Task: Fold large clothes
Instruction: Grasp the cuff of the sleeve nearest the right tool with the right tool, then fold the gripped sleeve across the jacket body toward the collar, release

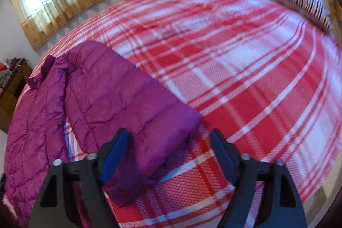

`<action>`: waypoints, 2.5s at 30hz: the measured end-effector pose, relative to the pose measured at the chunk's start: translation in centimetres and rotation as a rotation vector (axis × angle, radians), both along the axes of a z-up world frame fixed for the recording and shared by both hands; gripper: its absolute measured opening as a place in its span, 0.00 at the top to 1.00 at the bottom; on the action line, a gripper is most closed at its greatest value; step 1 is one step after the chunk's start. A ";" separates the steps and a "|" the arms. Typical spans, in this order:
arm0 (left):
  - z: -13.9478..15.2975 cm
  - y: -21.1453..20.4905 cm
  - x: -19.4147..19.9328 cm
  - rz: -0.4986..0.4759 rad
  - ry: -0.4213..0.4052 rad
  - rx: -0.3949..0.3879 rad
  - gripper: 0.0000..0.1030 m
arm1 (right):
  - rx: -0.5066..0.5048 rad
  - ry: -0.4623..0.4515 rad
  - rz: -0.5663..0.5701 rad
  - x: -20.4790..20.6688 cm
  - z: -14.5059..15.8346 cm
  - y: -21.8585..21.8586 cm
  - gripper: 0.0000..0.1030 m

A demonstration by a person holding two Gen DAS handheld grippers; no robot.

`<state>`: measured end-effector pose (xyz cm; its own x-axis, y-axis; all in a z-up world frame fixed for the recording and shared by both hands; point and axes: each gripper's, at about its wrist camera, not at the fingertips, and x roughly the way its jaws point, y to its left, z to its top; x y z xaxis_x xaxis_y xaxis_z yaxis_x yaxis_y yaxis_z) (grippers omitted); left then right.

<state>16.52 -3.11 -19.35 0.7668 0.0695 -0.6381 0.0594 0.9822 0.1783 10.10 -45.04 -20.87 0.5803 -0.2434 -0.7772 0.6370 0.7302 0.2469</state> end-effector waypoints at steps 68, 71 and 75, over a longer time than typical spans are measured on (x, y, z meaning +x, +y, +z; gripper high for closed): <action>8.3 -1.7 8.8 -0.027 0.004 -0.057 0.01 | -0.386 -0.109 0.644 13.0 3.3 18.6 0.15; 8.7 -6.4 8.5 -0.104 0.010 -0.064 0.01 | -0.421 -0.091 0.621 13.0 2.8 17.9 0.14; 9.3 -10.9 8.2 -0.157 -0.002 -0.038 0.01 | -0.431 -0.099 0.760 13.0 2.4 19.4 0.15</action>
